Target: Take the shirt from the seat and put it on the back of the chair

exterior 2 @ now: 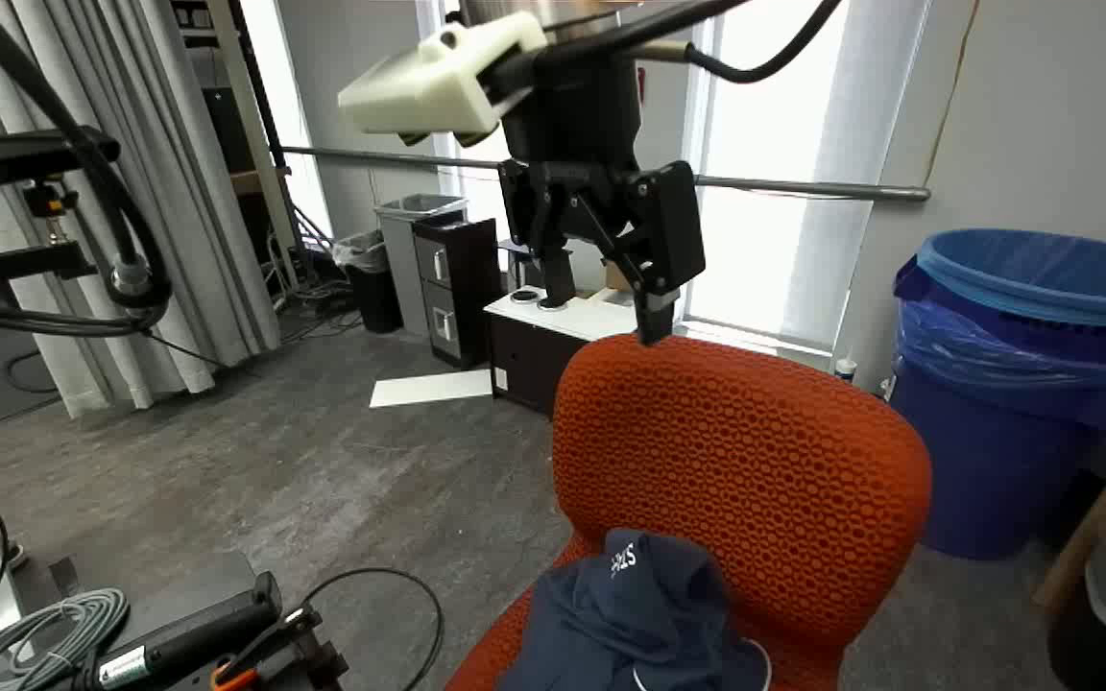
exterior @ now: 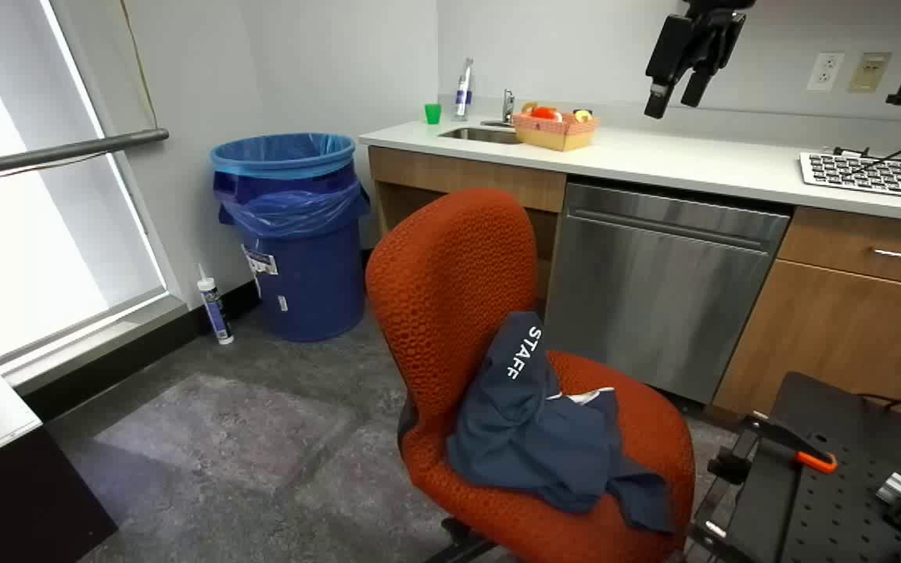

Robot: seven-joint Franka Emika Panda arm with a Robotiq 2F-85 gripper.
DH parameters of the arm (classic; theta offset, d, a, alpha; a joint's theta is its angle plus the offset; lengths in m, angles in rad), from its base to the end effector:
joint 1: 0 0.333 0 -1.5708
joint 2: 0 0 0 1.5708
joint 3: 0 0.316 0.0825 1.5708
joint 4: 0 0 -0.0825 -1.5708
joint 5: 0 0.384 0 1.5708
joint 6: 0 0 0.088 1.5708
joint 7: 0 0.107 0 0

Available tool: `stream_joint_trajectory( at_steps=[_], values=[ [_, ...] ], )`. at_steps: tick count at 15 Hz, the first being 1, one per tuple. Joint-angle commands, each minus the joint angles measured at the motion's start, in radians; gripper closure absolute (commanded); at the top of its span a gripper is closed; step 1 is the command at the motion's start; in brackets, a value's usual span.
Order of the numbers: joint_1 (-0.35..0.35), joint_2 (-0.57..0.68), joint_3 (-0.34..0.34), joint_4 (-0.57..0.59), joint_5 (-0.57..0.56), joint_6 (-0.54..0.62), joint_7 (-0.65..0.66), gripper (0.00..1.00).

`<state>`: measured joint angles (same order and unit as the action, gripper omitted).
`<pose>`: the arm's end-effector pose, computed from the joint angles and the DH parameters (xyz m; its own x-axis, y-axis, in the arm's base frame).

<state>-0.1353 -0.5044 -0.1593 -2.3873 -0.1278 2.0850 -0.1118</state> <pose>0.3977 -0.1338 0.5201 0.9756 -0.1102 0.1897 -0.1247 -0.9900 0.0663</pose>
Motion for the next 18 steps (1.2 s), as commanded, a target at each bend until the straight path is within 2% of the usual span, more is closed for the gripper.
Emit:
stream_joint_trajectory(
  at_steps=[1, 11, 17, 18],
  values=[
    [-0.003, 0.001, 0.003, 0.002, 0.002, -0.003, -0.002, 0.0],
    [-0.005, 0.019, 0.003, 0.007, 0.005, 0.015, 0.011, 0.0],
    [0.014, 0.148, 0.001, 0.022, 0.023, 0.149, -0.001, 0.0],
    [0.025, 0.179, 0.019, 0.011, 0.029, 0.192, 0.022, 0.0]
  ],
)
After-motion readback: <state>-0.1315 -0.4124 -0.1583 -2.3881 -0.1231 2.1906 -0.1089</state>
